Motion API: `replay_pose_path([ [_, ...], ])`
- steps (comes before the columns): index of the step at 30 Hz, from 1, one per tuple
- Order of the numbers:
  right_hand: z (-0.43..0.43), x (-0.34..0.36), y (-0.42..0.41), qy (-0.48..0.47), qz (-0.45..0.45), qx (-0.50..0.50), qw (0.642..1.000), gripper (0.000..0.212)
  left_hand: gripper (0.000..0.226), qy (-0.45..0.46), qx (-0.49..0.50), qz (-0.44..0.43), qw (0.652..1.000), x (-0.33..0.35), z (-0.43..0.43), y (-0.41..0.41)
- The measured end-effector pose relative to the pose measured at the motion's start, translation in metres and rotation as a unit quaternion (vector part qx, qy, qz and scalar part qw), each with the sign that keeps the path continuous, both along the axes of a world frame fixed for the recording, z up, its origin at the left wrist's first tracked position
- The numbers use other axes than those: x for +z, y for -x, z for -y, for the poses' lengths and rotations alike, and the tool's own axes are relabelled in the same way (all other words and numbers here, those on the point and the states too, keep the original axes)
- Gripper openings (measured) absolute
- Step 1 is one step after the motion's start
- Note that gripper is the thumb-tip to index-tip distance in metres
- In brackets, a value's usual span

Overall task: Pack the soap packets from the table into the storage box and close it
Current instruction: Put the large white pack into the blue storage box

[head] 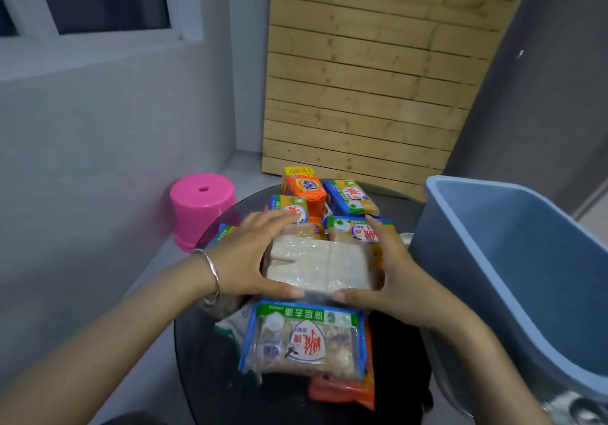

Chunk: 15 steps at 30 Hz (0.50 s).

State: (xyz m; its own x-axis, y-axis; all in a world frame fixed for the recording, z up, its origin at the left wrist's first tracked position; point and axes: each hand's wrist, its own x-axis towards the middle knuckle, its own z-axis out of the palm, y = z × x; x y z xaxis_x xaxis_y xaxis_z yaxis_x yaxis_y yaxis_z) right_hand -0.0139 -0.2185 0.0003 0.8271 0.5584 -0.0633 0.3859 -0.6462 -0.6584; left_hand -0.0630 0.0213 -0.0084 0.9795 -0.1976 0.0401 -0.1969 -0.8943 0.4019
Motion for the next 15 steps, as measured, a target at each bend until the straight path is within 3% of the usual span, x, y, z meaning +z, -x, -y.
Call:
replay_pose_path([
  [5, 0.004, 0.006, 0.013, 0.055, 0.024, 0.039, 0.997, 0.089, 0.102, -0.034, 0.012, -0.036, 0.999, 0.004, -0.001, 0.006],
  [12, -0.021, 0.018, -0.008, 0.18, 0.014, 0.082, 0.98, 0.1, 0.091, -0.035, 0.008, -0.071, 0.997, 0.014, 0.009, -0.004],
  [15, -0.028, 0.028, -0.01, 0.21, 0.008, 0.091, 0.973, 0.094, 0.089, -0.057, 0.001, -0.09, 0.994, 0.018, 0.011, -0.012],
])
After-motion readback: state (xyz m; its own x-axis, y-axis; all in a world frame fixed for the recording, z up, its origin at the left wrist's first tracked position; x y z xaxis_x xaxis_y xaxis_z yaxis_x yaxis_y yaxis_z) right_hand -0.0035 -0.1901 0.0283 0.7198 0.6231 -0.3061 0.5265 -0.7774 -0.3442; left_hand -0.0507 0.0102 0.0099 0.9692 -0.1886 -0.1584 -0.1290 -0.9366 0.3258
